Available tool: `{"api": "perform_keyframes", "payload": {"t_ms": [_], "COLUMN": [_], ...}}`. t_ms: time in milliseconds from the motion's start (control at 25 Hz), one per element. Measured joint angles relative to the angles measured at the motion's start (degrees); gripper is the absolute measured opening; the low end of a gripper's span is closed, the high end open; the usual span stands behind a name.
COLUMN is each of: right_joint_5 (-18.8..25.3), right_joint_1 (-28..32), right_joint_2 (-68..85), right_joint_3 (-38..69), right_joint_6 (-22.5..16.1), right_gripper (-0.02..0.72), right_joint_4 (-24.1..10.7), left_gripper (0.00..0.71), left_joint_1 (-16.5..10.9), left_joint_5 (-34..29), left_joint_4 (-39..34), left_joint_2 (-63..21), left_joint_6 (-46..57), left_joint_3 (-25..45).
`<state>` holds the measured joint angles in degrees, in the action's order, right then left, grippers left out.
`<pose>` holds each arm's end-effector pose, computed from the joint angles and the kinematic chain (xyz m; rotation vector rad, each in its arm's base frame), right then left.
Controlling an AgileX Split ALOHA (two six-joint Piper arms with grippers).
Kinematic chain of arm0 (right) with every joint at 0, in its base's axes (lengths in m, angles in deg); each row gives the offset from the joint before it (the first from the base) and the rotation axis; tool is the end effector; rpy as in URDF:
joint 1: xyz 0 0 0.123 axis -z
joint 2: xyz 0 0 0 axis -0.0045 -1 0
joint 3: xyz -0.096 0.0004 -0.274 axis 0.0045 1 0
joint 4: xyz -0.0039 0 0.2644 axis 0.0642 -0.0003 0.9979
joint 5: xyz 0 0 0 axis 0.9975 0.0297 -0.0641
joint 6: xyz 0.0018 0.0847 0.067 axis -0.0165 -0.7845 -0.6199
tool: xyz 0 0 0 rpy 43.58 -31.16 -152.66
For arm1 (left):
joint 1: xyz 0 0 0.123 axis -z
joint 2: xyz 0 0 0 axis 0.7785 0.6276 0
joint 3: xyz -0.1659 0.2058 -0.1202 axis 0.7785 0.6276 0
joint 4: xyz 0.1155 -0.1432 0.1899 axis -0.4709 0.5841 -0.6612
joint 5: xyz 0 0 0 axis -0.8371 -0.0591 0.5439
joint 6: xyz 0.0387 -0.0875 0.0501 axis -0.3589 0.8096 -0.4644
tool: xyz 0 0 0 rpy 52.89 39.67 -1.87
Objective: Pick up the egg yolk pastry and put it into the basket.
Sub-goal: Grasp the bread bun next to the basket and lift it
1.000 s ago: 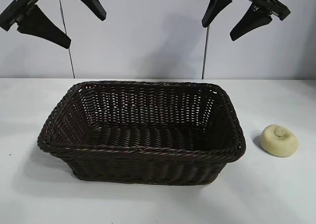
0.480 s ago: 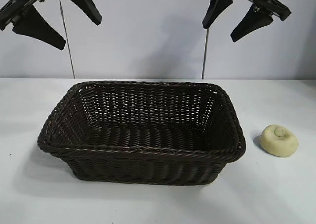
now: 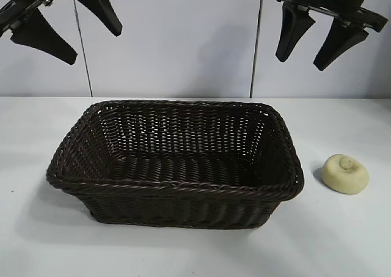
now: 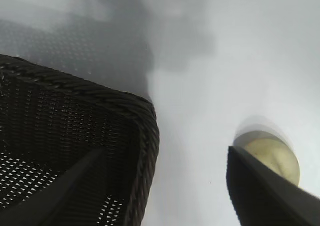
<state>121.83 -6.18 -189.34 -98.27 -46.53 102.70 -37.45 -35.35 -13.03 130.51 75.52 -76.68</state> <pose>0.4271 0.0701 0.2758 -0.2399 2.8449 0.3584 0.3665 -0.1386 0.2809 0.1280 2.6657 -0.7751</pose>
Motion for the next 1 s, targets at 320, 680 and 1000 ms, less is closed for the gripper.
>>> {"api": "perform_keyframes", "payload": {"t_ms": [320, 680, 1000], "right_joint_5": [0.41, 0.21, -4.08], "right_joint_1": [6.16, 7.68, 7.68], "right_joint_2": [0.00, 0.00, 0.00], "right_joint_3": [0.89, 12.25, 19.43], "right_joint_6": [0.48, 1.96, 2.19], "right_gripper": [0.494, 0.494, 0.494], "right_joint_4": [0.72, 0.71, -1.77], "left_gripper": [0.549, 0.549, 0.549], "left_joint_1": [0.00, 0.00, 0.00], "left_joint_5": [-0.18, -0.29, -0.29], "left_joint_4": [-0.06, -0.07, -0.07], "left_joint_2": [0.00, 0.00, 0.00], "left_joint_6": [0.00, 0.00, 0.00], "left_joint_3": [0.00, 0.00, 0.00]}}
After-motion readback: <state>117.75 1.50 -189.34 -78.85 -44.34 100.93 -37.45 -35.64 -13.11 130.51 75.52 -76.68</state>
